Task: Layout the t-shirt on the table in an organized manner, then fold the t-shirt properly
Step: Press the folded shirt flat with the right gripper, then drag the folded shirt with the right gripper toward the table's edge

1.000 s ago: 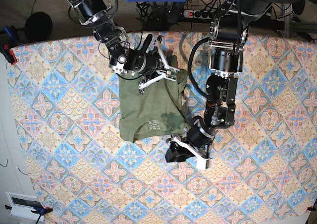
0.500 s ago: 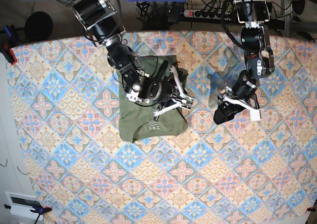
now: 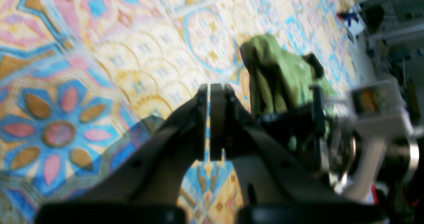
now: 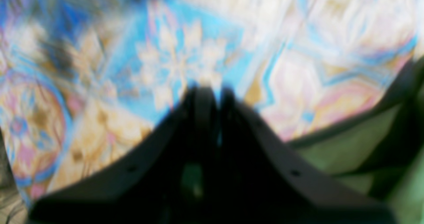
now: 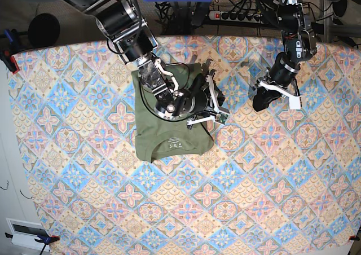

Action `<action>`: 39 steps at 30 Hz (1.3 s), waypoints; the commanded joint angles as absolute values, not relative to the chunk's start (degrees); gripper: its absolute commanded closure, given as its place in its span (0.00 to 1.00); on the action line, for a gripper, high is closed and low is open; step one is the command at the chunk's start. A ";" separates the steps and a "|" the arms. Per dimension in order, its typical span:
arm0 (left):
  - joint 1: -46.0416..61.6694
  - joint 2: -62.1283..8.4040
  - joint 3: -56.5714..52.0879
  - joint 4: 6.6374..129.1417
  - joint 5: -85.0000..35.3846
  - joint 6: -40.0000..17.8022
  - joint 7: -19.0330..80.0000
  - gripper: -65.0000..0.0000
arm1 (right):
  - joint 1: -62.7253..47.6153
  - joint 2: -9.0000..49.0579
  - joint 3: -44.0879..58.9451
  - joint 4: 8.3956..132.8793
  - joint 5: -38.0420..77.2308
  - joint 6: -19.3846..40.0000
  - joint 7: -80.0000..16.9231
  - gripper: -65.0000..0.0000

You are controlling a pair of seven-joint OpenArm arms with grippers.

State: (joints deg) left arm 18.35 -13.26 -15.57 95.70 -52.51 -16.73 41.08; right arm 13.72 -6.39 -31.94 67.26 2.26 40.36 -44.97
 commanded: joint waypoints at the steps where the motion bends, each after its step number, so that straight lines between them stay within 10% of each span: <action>1: 18.24 -14.73 -15.69 96.75 -53.32 -17.36 39.78 1.00 | 14.73 -4.88 -29.23 67.82 1.89 40.00 -45.14 0.92; 23: 19.30 -14.55 -15.60 96.84 -53.23 -17.45 43.91 1.00 | 13.58 11.03 -10.07 68.79 1.89 40.00 -44.97 0.92; 39: 18.24 -14.46 -12.18 96.75 -53.14 -17.45 43.91 1.00 | -1.45 11.03 -10.24 95.43 1.98 40.00 -50.59 0.92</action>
